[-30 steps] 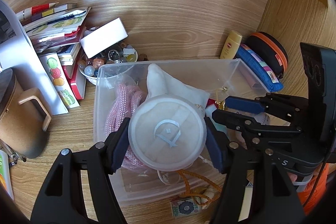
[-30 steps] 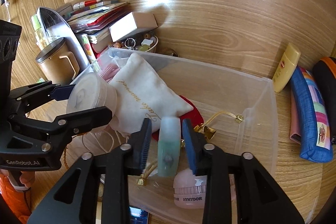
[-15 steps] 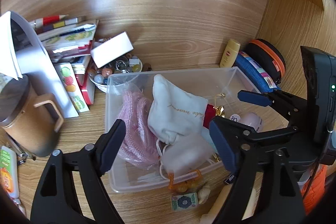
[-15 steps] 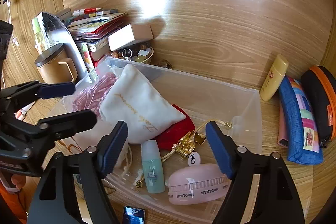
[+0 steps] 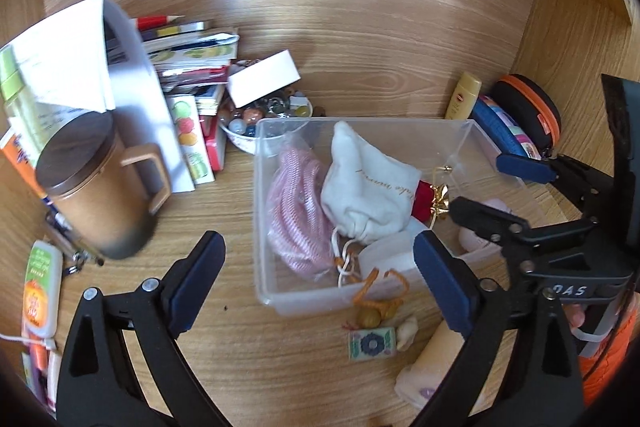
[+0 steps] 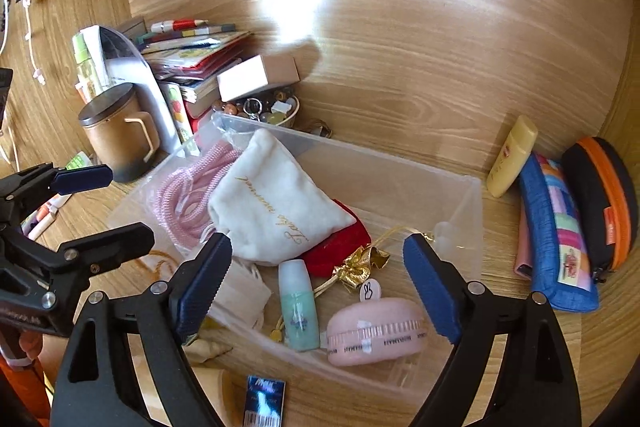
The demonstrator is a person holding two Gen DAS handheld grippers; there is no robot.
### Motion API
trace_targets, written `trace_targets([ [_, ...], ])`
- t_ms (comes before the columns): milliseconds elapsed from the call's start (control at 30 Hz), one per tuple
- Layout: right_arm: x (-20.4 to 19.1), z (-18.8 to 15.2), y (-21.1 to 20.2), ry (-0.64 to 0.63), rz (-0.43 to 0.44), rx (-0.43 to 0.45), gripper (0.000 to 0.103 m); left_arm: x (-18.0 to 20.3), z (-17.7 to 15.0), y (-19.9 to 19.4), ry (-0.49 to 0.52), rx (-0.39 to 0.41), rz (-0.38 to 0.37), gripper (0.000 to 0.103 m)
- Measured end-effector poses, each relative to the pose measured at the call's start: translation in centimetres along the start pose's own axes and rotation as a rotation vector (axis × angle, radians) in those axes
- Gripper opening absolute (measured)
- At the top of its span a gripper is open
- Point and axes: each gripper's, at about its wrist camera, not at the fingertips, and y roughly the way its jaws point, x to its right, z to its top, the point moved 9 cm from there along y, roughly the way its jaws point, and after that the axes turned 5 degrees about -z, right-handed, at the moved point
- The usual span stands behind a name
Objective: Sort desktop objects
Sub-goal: 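Move the left tool to the dark green spray bottle while the right tool approaches the beige jar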
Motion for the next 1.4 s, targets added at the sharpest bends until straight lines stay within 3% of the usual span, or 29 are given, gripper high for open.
trace_targets([
  [300,-1.4,-1.4,-4.2,-0.038,-0.038,0.059,0.095,-0.6,-1.7,-3.2,-0.036,0.039,0.004,0.098],
  [700,-4.0,-4.6,-7.9,-0.089,-0.047,0.106,0.096,0.5,-6.3,-5.7,-0.015,0.019,0.042,0.098],
  [1400,-4.3,-10.5,-7.4,-0.041,0.023,0.038,0.096,4.2,-14.8,-5.7,0.044,-0.049,0.055,0.098],
])
